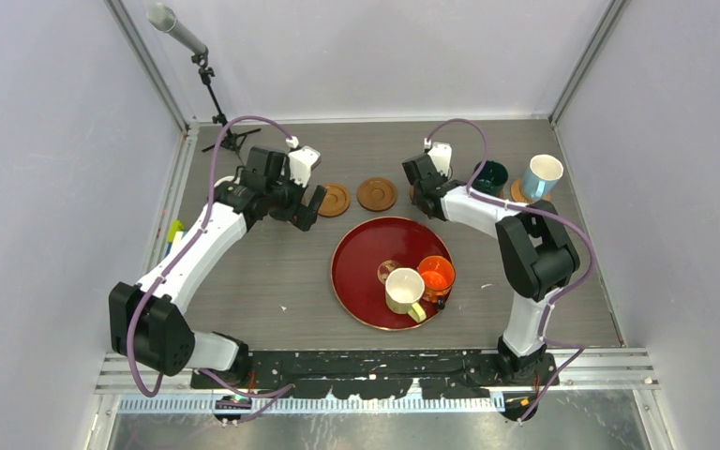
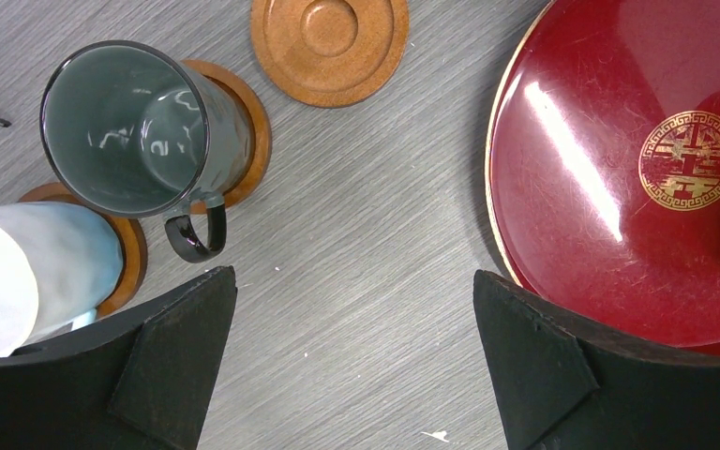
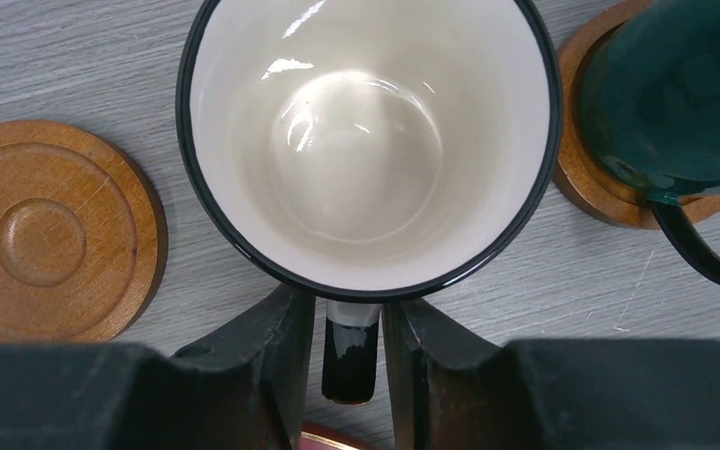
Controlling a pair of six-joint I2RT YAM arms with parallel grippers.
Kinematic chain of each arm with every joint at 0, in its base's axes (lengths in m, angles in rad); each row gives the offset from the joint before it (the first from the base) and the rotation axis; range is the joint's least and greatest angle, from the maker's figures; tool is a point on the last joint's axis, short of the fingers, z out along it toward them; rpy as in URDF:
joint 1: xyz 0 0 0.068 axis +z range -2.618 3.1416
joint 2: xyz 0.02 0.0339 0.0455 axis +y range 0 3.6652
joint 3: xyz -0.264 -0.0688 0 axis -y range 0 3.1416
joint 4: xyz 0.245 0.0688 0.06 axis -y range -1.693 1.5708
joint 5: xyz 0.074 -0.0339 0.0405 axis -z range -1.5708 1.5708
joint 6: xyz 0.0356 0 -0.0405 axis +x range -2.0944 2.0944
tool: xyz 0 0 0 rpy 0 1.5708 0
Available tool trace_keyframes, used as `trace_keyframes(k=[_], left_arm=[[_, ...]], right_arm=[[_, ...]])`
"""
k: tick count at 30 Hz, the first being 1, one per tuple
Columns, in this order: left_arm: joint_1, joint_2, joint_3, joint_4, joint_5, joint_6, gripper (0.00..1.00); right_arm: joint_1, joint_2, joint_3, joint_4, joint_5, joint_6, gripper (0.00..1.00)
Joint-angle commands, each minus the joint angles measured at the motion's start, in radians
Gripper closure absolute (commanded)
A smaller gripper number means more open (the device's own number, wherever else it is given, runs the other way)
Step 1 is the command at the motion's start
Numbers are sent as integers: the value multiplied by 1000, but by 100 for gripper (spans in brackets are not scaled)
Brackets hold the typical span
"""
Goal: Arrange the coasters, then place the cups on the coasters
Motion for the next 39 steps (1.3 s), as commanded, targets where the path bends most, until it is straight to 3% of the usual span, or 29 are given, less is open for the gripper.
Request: trace_keyframes(k=[1,10,15,21,29,36,39], left_arm=[[7,-2,23,21,28,22,0],[-2,-9,20,-33,156,45,0],[-62,-24,-6,-43,192,52,0],[-262,-59,-42,-15,163,62,0],[-519,-39,29,-18,38,75,0],[-676,64,180,-65,2,127,0],[-728,149,272,-79,2,109,6]], right_arm=[[0,-77,-4,32,20,14,60],[0,-215,-66,-6,-101,-40,43],[-1,-313,-72,-79,-262,-177,36],[-26,-401,-27,-242,-496,-309,30],[-136,-416,67,-456,-819,-418,23],[-259,-432,104,-572,-880,-450,22],[-291,-445,114,-576,-873,-450,22]])
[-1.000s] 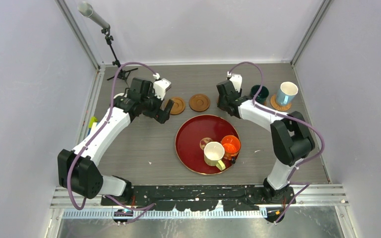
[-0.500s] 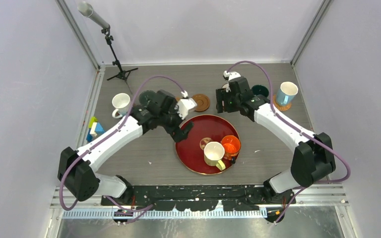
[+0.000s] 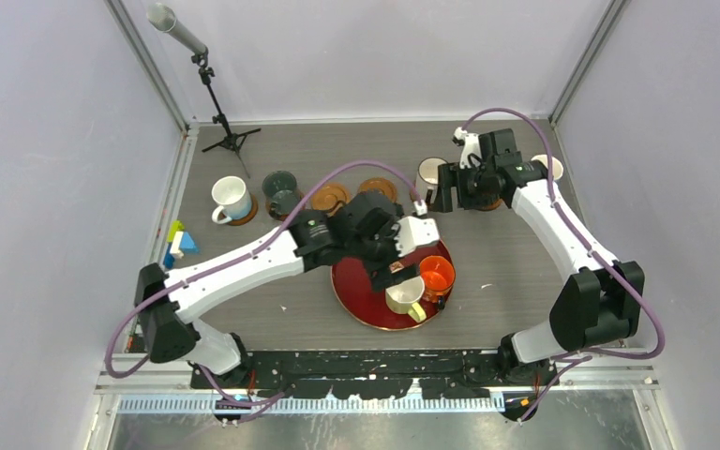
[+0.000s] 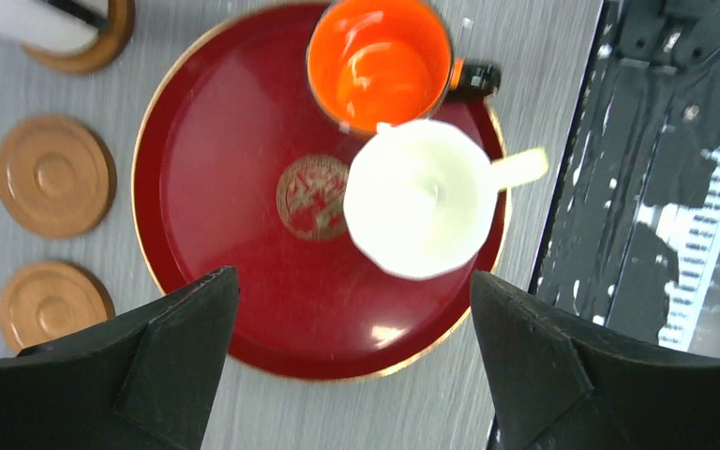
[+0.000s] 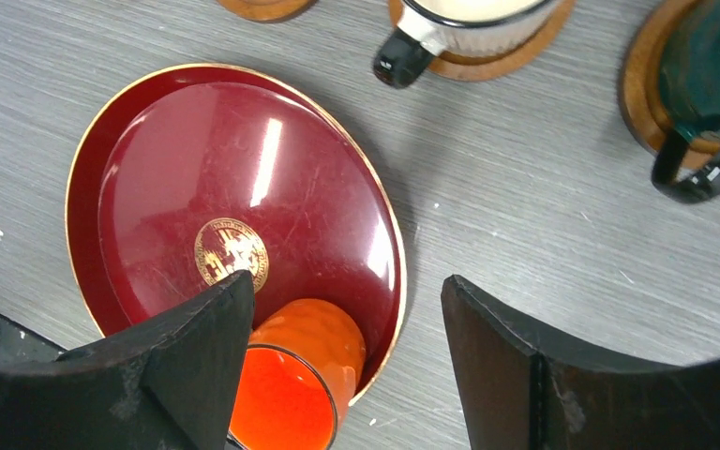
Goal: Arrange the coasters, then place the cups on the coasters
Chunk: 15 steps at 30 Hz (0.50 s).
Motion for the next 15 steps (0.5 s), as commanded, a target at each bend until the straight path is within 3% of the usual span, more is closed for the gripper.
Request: trace_keyframes(k=[1,7,15], left_arm=[[-76,112,138,-12,-26,6,8],[-206,195,174,0,-130,45,8],[-269,222,172,-33,-185,147,10]], right_arm=[[-40,-61,49,-47,-36,-25,22],[-95,-75,67,-76,-24,-78,22],[-134,-97,61,-89,-32,-77,22]])
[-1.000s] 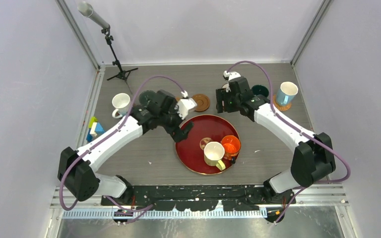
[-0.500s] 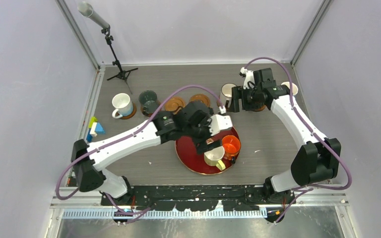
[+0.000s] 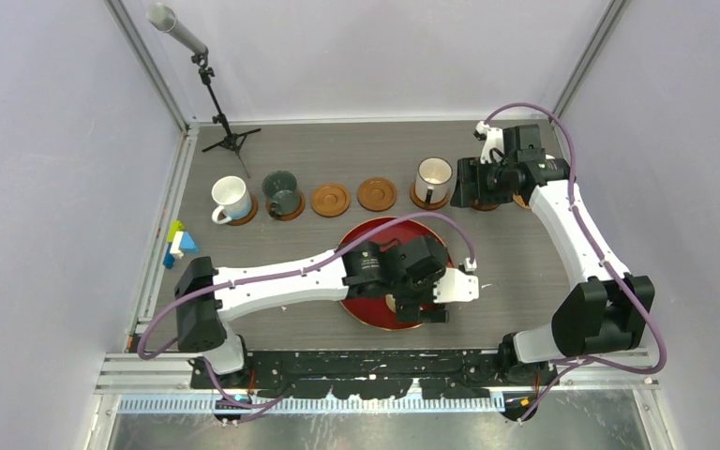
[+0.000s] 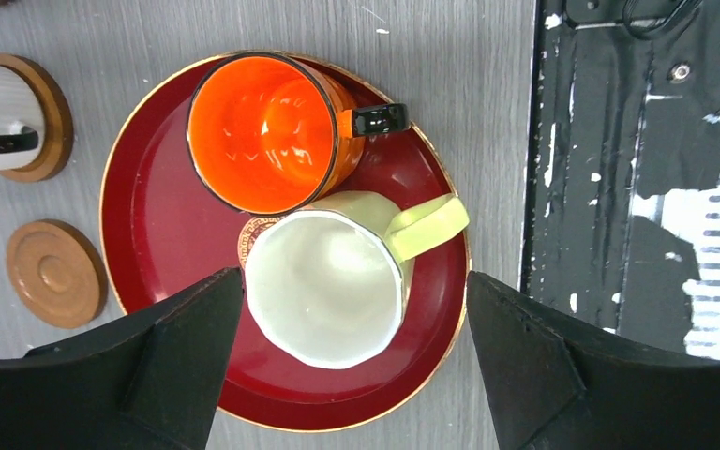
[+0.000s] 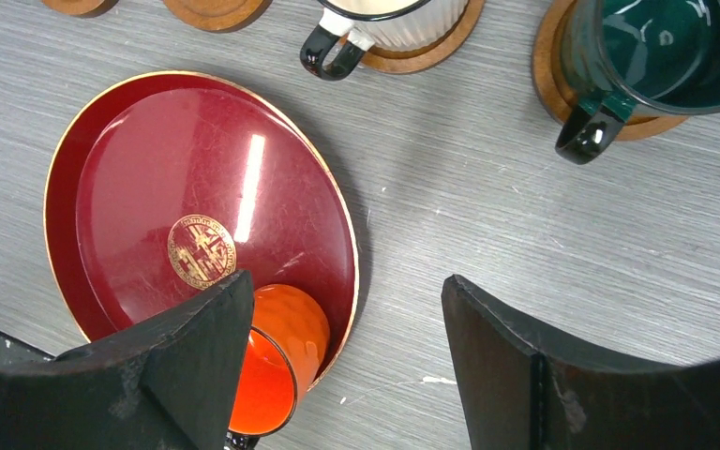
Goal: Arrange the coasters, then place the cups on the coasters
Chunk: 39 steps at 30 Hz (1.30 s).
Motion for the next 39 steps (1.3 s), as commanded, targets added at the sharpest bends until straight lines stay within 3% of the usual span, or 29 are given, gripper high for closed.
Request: trace_keyframes(k=[1,6,17,25,39], left_arm=[[-25,-11,15,-20,-21,73,11],[-78,-43,-34,-24,46,251,10],[-57,25,27,-163,319,593,24],[-41,129,80,-218,289,689,34],[-8,193,78,-263,239,886,63]], right_arm=[[-12,-57,25,-8,-17,-18,22],[-14,-56,23,-8,-24,-13,22],[-28,-45,26,-10,-35,-13,22],[-49,-74,16,-25,-40,-15,22],[-73,-81,4,-25,-42,-9,22]])
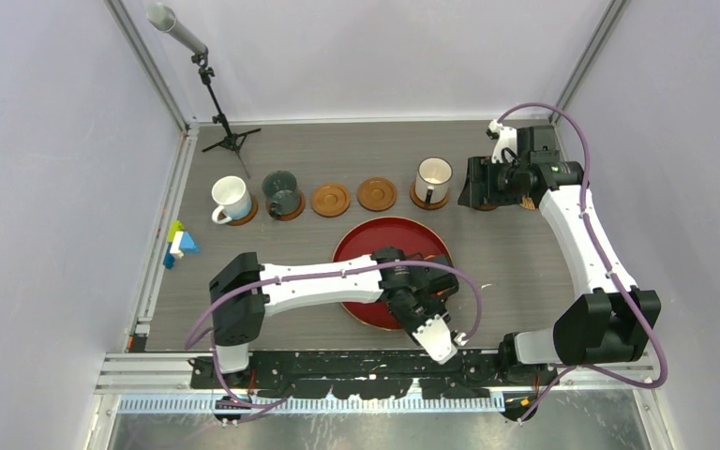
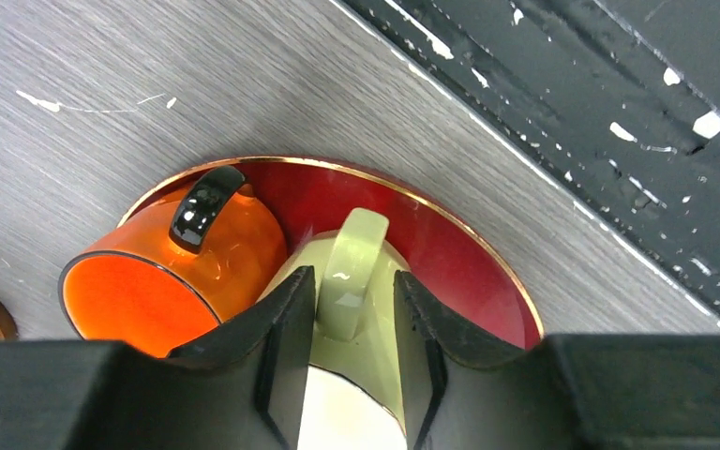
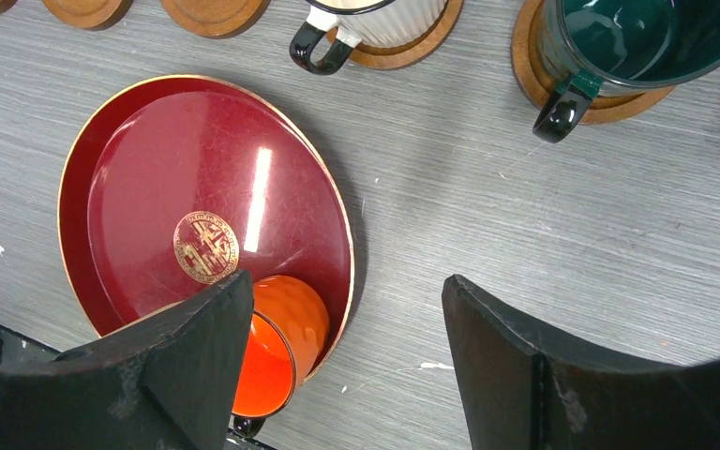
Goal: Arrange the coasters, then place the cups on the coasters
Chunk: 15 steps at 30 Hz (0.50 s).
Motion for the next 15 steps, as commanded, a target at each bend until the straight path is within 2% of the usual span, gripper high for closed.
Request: trace_keyframes(k=[1,3,7,15], left_arm=[[13,14,35,-67,-3,97,67],[23,14,39,-102,-7,131,76],[47,-12,16,-138,-30,202,87],[153,-108,-122,-126,-52,417,100]], right_arm=[[-9,-22,7,7,-12,-6,22],[-12,-18,9,7,-12,-4,22],[-15,-6,20,6,-16,0,22],[-21,24,38,6,-30,12,22]])
